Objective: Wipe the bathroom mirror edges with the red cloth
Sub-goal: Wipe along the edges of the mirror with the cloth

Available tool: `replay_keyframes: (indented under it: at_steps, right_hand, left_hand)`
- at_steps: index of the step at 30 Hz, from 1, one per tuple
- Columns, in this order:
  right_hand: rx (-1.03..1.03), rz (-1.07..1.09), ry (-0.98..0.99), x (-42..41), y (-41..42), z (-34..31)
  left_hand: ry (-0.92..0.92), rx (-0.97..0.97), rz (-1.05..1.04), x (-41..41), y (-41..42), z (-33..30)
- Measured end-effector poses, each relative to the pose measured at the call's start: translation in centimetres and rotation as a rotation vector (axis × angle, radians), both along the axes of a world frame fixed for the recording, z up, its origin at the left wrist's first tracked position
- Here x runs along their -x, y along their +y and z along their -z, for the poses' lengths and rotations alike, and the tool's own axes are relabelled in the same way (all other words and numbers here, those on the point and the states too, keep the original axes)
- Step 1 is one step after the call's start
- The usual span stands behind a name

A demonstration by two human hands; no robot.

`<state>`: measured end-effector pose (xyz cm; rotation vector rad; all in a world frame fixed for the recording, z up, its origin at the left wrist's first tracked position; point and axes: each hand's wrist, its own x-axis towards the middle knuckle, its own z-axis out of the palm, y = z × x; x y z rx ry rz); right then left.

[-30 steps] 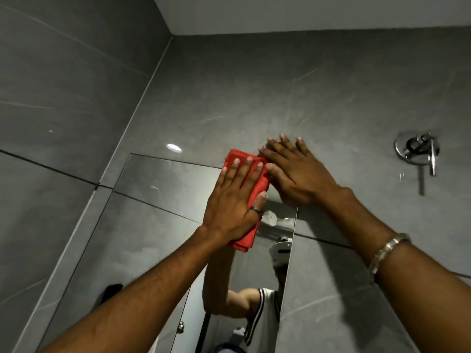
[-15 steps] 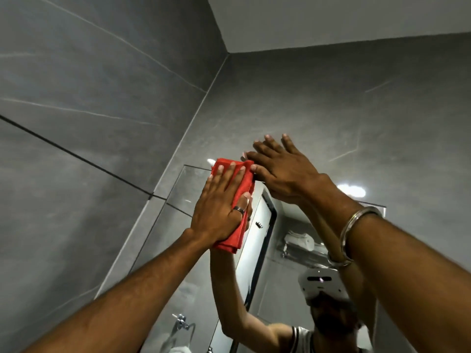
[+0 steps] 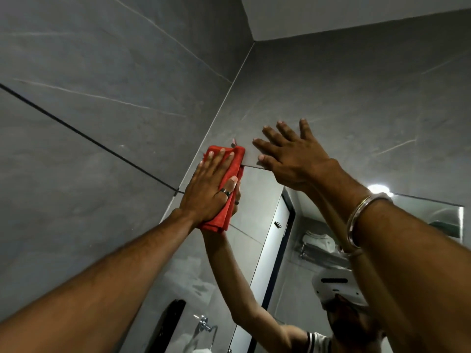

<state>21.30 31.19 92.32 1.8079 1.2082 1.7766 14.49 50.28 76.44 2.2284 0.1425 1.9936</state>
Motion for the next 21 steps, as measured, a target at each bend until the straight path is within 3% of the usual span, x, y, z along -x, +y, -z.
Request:
replay_keyframes:
  at_steps: [8,16,21]
  right_hand:
    - [-0.051,-0.022,0.097,1.8,-0.4,2.6]
    - [-0.101,-0.182,-0.003,2.1,-0.5,15.3]
    - [-0.032,-0.211,0.088,1.8,-1.4,23.6]
  left_hand:
    - [0.008,0.066,0.016,0.6,-0.5,1.9]
    - [0.040,0.084,-0.022,0.9,-0.2,11.5]
    - [0.083,0.133,-0.046,1.2,-1.2,18.8]
